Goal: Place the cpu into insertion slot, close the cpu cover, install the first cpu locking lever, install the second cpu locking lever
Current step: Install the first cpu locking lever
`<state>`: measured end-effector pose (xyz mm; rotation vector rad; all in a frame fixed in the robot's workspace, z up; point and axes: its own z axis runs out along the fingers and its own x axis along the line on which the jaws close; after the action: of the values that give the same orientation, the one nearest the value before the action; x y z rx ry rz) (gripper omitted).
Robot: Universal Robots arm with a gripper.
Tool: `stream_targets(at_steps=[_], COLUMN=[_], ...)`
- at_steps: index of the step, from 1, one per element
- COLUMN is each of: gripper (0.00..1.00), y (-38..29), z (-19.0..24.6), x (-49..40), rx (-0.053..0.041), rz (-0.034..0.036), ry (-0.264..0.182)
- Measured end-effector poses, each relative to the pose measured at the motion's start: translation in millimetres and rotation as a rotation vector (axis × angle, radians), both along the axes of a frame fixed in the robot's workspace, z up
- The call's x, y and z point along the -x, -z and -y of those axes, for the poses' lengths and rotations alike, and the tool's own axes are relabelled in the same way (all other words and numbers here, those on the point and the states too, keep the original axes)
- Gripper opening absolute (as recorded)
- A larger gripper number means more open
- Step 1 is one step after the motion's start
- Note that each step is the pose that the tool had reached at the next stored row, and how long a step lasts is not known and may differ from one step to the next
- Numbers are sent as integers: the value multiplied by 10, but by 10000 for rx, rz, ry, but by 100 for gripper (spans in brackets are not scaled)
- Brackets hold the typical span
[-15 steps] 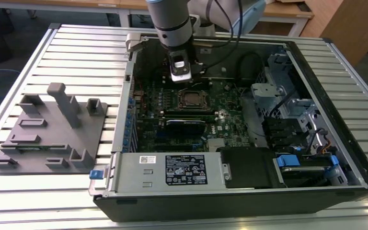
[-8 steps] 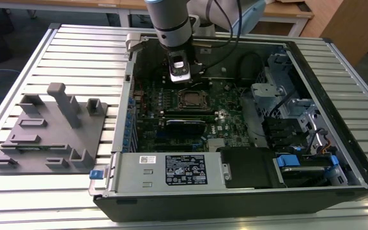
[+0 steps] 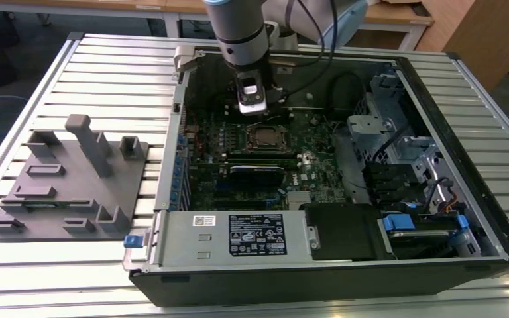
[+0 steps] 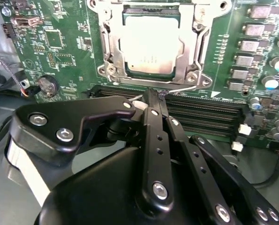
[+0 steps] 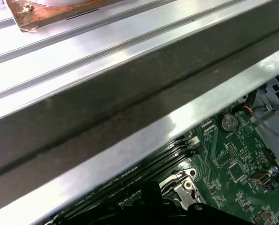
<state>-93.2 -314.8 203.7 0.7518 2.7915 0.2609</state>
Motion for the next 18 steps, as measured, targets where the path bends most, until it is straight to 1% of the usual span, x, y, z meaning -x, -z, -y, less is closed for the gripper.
stream_targets(at_steps=[4, 8, 10, 15, 18], gripper=[10, 10, 10, 10, 10], y=[5, 14, 18, 22, 23], z=[0, -7, -19, -60, -70], x=[-45, -68, -71, -70, -71], rx=[22, 68, 79, 80, 79], rz=[-1, -1, -1, -1, -1], ry=[107, 409, 539, 569, 572])
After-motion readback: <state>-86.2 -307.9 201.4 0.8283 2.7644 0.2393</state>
